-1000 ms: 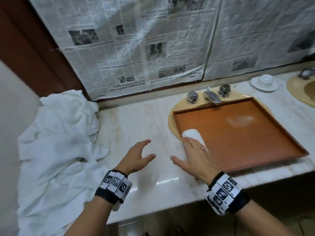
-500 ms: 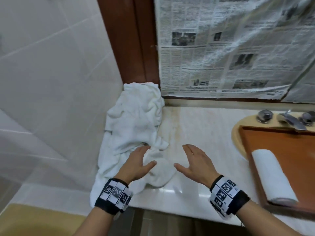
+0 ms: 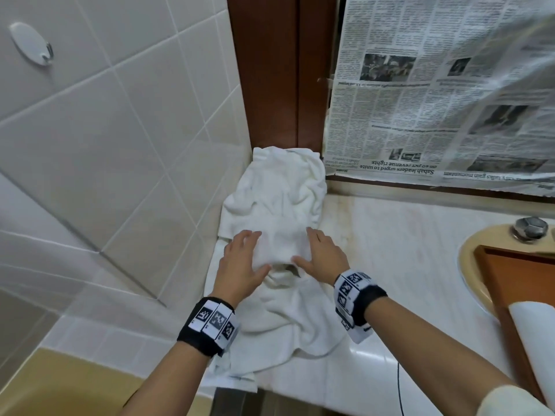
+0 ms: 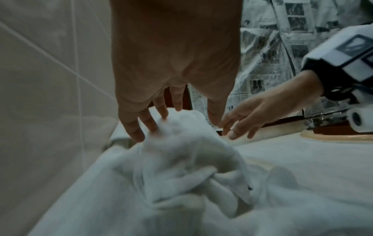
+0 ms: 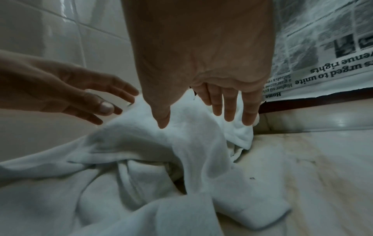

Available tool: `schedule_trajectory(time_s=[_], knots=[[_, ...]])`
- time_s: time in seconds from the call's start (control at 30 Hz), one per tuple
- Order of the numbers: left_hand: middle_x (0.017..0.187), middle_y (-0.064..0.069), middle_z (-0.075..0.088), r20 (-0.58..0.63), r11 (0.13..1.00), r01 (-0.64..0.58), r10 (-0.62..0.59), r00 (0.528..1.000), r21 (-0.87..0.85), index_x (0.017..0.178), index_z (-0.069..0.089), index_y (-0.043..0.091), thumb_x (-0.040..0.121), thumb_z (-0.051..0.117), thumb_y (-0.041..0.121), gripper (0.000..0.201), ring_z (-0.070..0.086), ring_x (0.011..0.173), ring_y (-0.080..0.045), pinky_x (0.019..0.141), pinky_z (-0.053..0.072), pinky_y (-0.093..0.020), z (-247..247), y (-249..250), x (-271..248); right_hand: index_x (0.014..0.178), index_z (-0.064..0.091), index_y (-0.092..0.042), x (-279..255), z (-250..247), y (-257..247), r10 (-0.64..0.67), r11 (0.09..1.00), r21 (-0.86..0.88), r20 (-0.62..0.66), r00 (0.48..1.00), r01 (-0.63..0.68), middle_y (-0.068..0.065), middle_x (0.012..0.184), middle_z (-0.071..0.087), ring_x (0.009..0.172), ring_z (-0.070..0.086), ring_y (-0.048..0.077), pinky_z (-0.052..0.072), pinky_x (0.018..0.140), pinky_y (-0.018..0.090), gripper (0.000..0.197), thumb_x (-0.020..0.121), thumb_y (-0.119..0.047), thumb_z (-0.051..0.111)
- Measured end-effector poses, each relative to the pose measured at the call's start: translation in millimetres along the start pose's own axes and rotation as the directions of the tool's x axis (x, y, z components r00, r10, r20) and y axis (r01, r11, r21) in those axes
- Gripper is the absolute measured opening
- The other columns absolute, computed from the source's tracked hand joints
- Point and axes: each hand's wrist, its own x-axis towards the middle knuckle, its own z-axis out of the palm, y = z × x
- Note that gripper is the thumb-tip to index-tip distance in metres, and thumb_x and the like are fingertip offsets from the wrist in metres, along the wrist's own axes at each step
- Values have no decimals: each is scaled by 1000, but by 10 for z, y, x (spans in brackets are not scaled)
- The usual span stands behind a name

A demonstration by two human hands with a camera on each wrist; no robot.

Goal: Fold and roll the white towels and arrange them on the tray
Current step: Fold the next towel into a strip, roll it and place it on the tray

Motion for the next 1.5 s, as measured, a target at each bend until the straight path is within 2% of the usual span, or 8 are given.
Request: schedule_trajectory(time_s=[0.13, 0.23, 0.4, 0.53, 0.67, 0.83, 1.07, 1.5], knots=[[140, 1, 38, -14, 997, -1, 0, 1000, -81, 138, 51, 20, 85, 75, 21, 59, 47, 119, -26, 102, 45, -38, 135, -96, 111, 143, 33, -13, 351, 178, 12, 49, 987, 150, 44, 998, -55, 8, 141, 44, 122, 47, 32, 45, 96, 45, 72, 89, -49, 63], [124, 2, 47, -76, 989, -13, 2, 997, -148, 123, 60, 16, 83, 74, 11, 43, 56, 102, -21, 88, 53, -43, 161, -113, 131, 100, 49, -13, 423, 260, 4, 62, 956, 285, 19, 998, -65, 6, 100, 57, 92, 55, 28, 43, 73, 35, 29, 90, -37, 64], [112, 3, 50, -192, 960, 68, -123, 974, -270, 114, 61, 17, 79, 83, 16, 42, 57, 70, -3, 71, 42, -5, 95, -79, -34, 93, 57, -12, 194, -29, 78, 3, 901, 429, -158, 987, 66, 1, 83, 64, 74, 58, 17, 44, 65, 30, 29, 88, -37, 71], [90, 4, 61, -207, 950, 91, -157, 966, -300, 87, 65, 22, 76, 86, 30, 25, 61, 73, -6, 74, 53, -24, -12, 22, -202, 87, 61, -14, -142, -552, 163, -61, 852, 485, -283, 957, 197, -7, 73, 61, 66, 53, 7, 38, 59, 16, 21, 89, -32, 72], [99, 6, 61, -214, 908, -68, -25, 977, -414, 88, 61, 24, 85, 77, 32, 18, 61, 91, -10, 82, 51, -27, -118, 477, -337, 87, 61, -19, -487, -1107, 249, -94, 835, 457, -429, 898, 306, -11, 75, 61, 68, 53, 0, 39, 63, 11, 14, 90, -29, 72], [87, 2, 64, -138, 808, -127, 57, 989, -576, 87, 51, 20, 95, 66, 38, 25, 52, 64, -9, 59, 41, -24, -281, 1253, -448, 86, 61, -17, -1023, -1707, 517, -46, 847, 434, -516, 855, 308, -2, 77, 63, 70, 55, 12, 43, 66, 25, 18, 91, -32, 69], [100, 10, 62, -150, 682, -278, 243, 958, -676, 99, 59, 21, 87, 77, 25, 22, 60, 100, -12, 84, 47, -28, -332, 1965, -652, 89, 63, -20, -1840, -2271, 1058, 62, 802, 515, -578, 814, 305, 0, 80, 64, 74, 57, 13, 46, 70, 33, 10, 92, -28, 69], [108, 4, 67, 52, 921, -15, 38, 998, -390, 101, 72, 21, 83, 72, 7, 22, 58, 99, -8, 97, 45, -29, 1155, 1612, -989, 125, 56, -17, -2532, -323, 1901, 138, 941, 328, -138, 981, -86, 0, 130, 51, 120, 51, 20, 36, 94, 23, 35, 91, -20, 64]])
